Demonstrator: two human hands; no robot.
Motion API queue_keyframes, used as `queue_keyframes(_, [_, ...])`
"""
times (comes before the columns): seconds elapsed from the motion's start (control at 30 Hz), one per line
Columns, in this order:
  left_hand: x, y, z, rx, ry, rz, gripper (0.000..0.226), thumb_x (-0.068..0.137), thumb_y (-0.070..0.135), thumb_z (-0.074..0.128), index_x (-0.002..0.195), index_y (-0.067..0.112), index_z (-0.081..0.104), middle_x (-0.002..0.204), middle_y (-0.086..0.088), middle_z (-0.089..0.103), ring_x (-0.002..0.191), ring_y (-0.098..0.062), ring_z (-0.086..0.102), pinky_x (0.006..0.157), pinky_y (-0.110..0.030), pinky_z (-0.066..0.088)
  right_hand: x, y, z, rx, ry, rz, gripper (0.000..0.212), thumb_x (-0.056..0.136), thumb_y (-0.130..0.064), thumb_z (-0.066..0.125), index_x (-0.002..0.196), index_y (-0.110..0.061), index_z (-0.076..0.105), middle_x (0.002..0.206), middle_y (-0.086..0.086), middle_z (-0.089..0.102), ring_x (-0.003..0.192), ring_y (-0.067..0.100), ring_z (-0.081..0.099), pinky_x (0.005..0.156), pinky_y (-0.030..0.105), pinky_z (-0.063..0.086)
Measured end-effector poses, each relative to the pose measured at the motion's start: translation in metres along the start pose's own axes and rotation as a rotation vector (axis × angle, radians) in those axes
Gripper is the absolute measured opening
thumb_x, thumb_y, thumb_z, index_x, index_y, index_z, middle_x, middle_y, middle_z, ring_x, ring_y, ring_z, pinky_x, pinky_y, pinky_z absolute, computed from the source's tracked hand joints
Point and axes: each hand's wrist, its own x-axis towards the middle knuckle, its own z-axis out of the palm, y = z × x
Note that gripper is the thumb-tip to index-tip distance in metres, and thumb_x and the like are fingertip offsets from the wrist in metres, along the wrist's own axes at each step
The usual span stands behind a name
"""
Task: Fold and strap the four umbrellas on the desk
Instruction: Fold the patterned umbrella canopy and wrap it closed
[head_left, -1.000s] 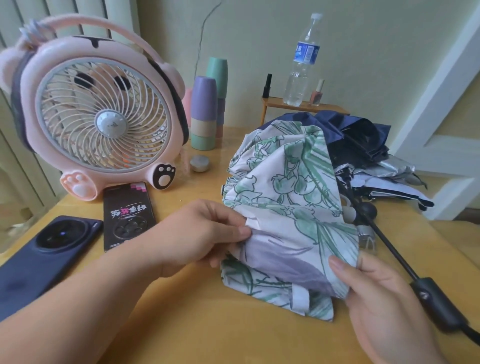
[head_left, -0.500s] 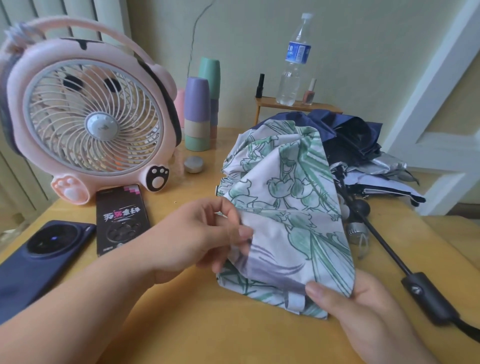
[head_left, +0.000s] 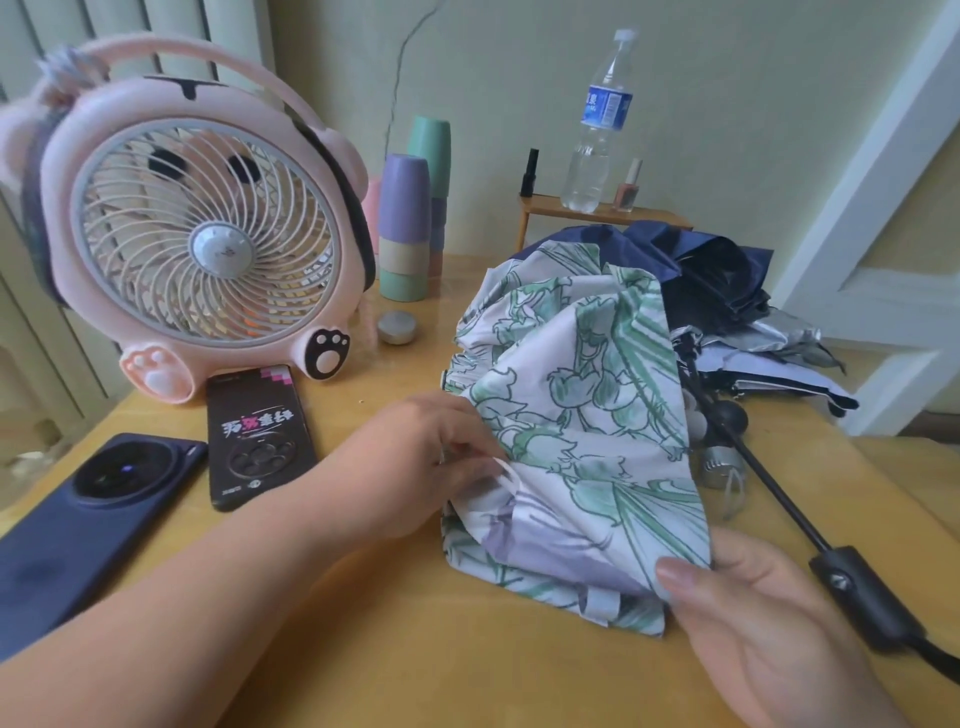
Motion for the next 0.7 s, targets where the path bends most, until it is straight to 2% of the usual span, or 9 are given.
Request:
queue_keyframes(0.1, [-0.004,0.006,-0.006,-0.014,-0.054,-0.123,0.011,0.089,0.023,0.077,0.095,0.031,0.074,0.085,0.015,0.07,0.079,0.003,0.059,0.067,-0.006,0.04,-0.005,-0.001,-0.009,-0.013,0.205,-0.029,0.087,0.056,-0.035,0.099,0.088,0.028,0.048,0.1,0.042,0.063,0.094,0.051,0.06,0.089,0.058,0.047])
queue_keyframes(0.17, [-0.008,0.014,-0.009,-0.056,-0.121,-0.191,0.025,0.084,0.022,0.081,0.095,0.03,0.06,0.085,0.014,0.073,0.073,0.002,0.06,0.063,-0.008,0.041,-0.004,0.001,-0.01,-0.167,0.343,-0.059,0.083,0.048,-0.048,0.101,0.086,0.009,0.053,0.077,0.034,0.054,0.078,0.043,0.049,0.077,0.052,0.036])
queue_keyframes(0.23, [-0.011,0.023,-0.009,-0.041,-0.193,-0.205,0.034,0.08,0.027,0.085,0.089,0.028,0.052,0.084,0.016,0.073,0.071,0.003,0.061,0.061,-0.01,0.041,-0.002,0.0,-0.007,-0.247,0.377,-0.079,0.077,0.042,-0.053,0.1,0.093,-0.01,0.061,0.081,0.033,0.067,0.074,0.044,0.064,0.068,0.046,0.052])
queue_keyframes(0.33, [-0.012,0.034,-0.008,0.018,-0.248,-0.173,0.023,0.078,0.035,0.085,0.084,0.025,0.065,0.082,0.011,0.068,0.076,-0.003,0.059,0.062,-0.014,0.043,-0.001,-0.004,0.002,-0.243,0.329,-0.102,0.057,0.071,-0.018,0.083,0.123,-0.021,0.06,0.097,0.03,0.074,0.092,0.041,0.074,0.079,0.04,0.06])
queue_keyframes(0.4, [-0.014,0.039,-0.005,0.012,-0.33,-0.129,0.026,0.082,0.042,0.08,0.094,0.023,0.066,0.087,0.007,0.064,0.082,-0.009,0.058,0.071,-0.02,0.048,-0.002,-0.004,0.004,-0.235,0.318,-0.101,0.059,0.075,-0.003,0.069,0.131,-0.02,0.06,0.102,0.027,0.075,0.097,0.036,0.074,0.083,0.037,0.06])
queue_keyframes(0.47, [-0.017,0.045,-0.003,-0.09,-0.42,-0.123,0.024,0.086,0.047,0.077,0.091,0.031,0.059,0.089,0.01,0.063,0.082,-0.006,0.058,0.072,-0.018,0.047,-0.003,-0.004,0.007,-0.323,0.269,-0.079,0.055,0.074,-0.027,0.085,0.126,-0.023,0.069,0.105,0.022,0.075,0.094,0.032,0.073,0.078,0.033,0.06])
queue_keyframes(0.57, [-0.018,0.05,0.001,-0.311,-0.416,-0.247,0.031,0.08,0.053,0.082,0.099,0.042,0.06,0.097,0.016,0.068,0.086,0.0,0.064,0.082,-0.017,0.051,-0.006,-0.003,0.003,-0.485,0.241,-0.031,0.078,0.054,-0.071,0.086,0.117,-0.027,0.075,0.094,0.021,0.075,0.084,0.042,0.069,0.075,0.033,0.056])
queue_keyframes(0.63, [-0.017,0.05,0.006,-0.341,-0.354,-0.294,0.047,0.075,0.057,0.083,0.113,0.04,0.061,0.105,0.01,0.071,0.096,-0.011,0.067,0.091,-0.032,0.055,-0.007,-0.001,-0.002,-0.476,0.254,-0.033,0.079,0.052,-0.073,0.086,0.114,-0.025,0.077,0.092,0.021,0.075,0.093,0.041,0.071,0.088,0.04,0.056])
queue_keyframes(0.7, [-0.015,0.053,0.012,-0.294,-0.323,-0.294,0.039,0.079,0.055,0.08,0.106,0.031,0.066,0.092,0.006,0.07,0.081,-0.01,0.064,0.083,-0.033,0.056,-0.009,-0.001,-0.001,-0.373,0.197,-0.036,0.073,0.056,-0.063,0.091,0.113,-0.02,0.077,0.103,0.024,0.075,0.105,0.042,0.07,0.1,0.05,0.053])
